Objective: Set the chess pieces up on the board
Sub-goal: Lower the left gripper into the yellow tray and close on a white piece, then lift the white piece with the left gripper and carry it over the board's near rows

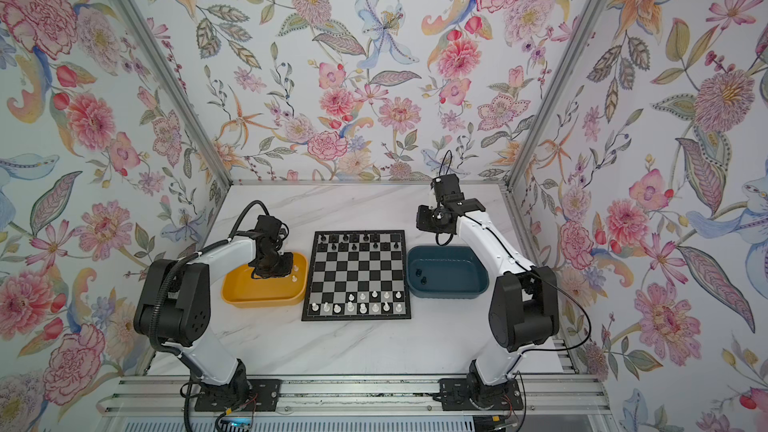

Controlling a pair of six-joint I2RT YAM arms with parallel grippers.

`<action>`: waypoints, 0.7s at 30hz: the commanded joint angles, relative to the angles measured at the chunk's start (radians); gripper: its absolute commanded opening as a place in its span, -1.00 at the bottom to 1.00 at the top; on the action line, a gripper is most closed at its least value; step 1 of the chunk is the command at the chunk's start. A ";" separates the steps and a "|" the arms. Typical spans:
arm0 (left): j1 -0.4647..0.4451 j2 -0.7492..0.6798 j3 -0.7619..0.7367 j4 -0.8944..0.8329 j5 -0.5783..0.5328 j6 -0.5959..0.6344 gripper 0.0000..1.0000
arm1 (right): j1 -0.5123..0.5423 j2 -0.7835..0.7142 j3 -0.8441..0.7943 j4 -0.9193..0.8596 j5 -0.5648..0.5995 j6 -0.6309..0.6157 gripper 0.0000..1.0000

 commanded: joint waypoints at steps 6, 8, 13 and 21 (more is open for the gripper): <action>-0.032 -0.031 0.067 -0.071 -0.030 0.000 -0.93 | -0.007 0.011 -0.018 0.006 -0.007 0.012 -0.45; -0.044 -0.049 0.090 -0.098 -0.047 0.001 -0.93 | -0.006 0.008 -0.021 0.005 -0.007 0.011 -0.45; -0.081 -0.106 0.179 -0.172 -0.094 0.002 -0.93 | -0.007 -0.008 -0.040 0.014 -0.007 0.010 -0.46; -0.209 -0.098 0.309 -0.249 -0.093 0.025 -0.93 | -0.008 -0.017 -0.062 0.026 -0.019 0.012 -0.46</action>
